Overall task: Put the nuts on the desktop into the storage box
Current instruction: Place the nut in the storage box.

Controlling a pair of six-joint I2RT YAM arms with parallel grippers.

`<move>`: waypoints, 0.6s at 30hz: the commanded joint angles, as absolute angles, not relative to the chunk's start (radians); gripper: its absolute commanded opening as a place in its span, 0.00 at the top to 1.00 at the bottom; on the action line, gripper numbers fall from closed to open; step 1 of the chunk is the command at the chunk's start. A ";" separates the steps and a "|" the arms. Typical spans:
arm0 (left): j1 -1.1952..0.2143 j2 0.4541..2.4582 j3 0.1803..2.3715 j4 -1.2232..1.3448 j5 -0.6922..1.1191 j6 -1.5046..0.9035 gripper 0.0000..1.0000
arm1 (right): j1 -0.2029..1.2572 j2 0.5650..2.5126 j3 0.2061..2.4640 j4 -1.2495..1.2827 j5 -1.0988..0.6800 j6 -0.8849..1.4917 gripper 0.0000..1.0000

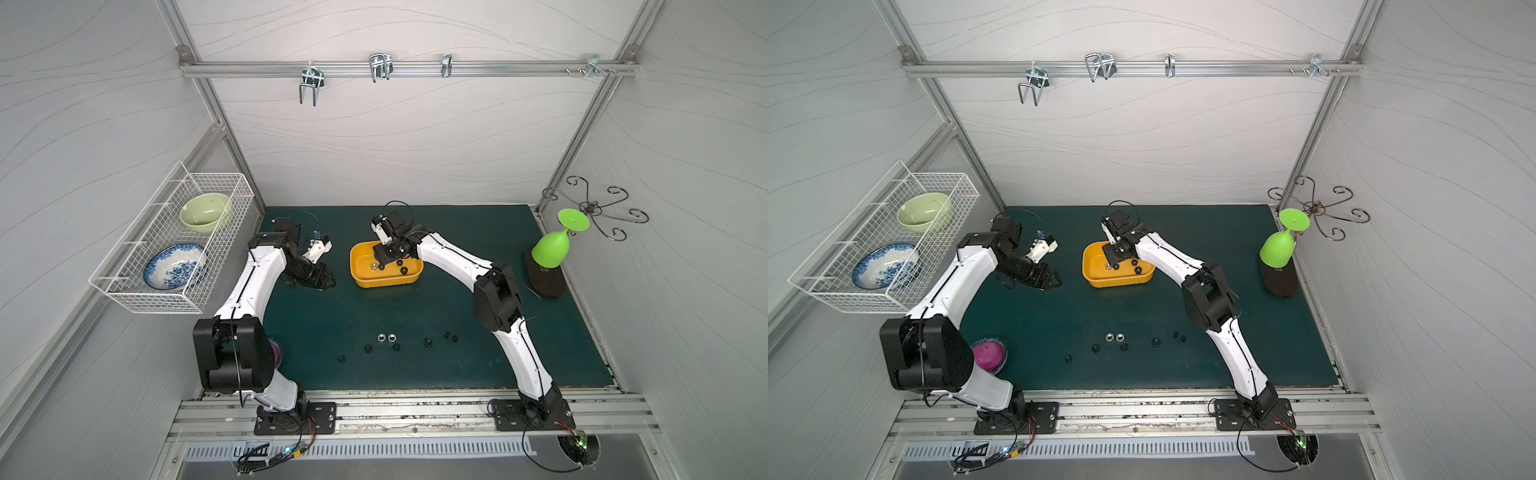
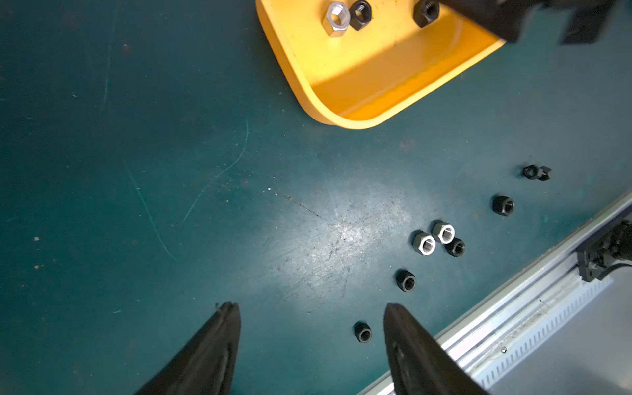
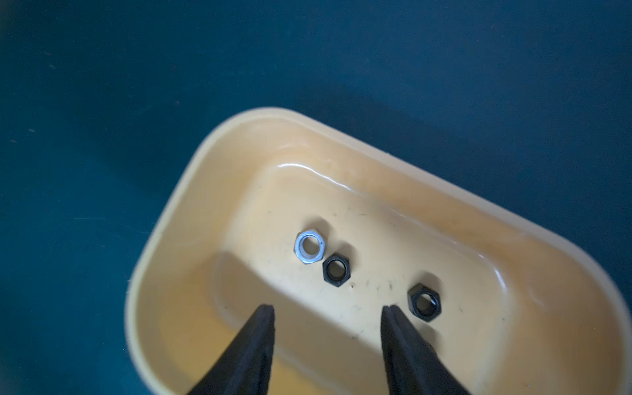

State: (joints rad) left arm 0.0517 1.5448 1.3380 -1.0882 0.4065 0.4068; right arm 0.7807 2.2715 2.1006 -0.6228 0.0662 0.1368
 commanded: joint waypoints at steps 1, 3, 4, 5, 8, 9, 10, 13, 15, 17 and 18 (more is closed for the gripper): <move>0.045 1.512 1.341 -1.118 0.449 0.442 0.29 | 0.776 2.137 2.062 -0.623 0.053 0.124 0.43; 0.037 1.509 1.341 -1.125 0.446 0.452 0.29 | 0.776 2.084 2.028 -0.618 0.051 0.117 0.41; 0.030 1.506 1.341 -1.130 0.446 0.457 0.29 | 0.776 2.059 2.010 -0.617 0.049 0.114 0.39; 0.024 1.504 1.339 -1.134 0.446 0.462 0.29 | 0.777 2.034 1.994 -0.617 0.049 0.111 0.38; 0.000 1.497 1.336 -1.148 0.437 0.481 0.29 | 0.779 1.950 1.937 -0.617 0.054 0.101 0.31; -0.010 1.494 1.335 -1.151 0.431 0.486 0.29 | 0.779 1.921 1.914 -0.615 0.056 0.095 0.29; -0.019 1.491 1.335 -1.154 0.426 0.493 0.29 | 0.780 1.887 1.889 -0.614 0.057 0.089 0.26; -0.041 1.485 1.332 -1.165 0.417 0.509 0.29 | 0.788 1.790 1.814 -0.604 0.084 0.065 0.18; -0.052 1.483 1.331 -1.172 0.413 0.515 0.29 | 0.795 1.727 1.760 -0.599 0.094 0.045 0.12; -0.061 1.480 1.333 -1.179 0.410 0.522 0.29 | 0.805 1.663 1.703 -0.590 0.098 0.019 0.02; -0.065 1.479 1.331 -1.182 0.408 0.525 0.29 | 0.811 1.629 1.673 -0.588 0.105 0.007 0.01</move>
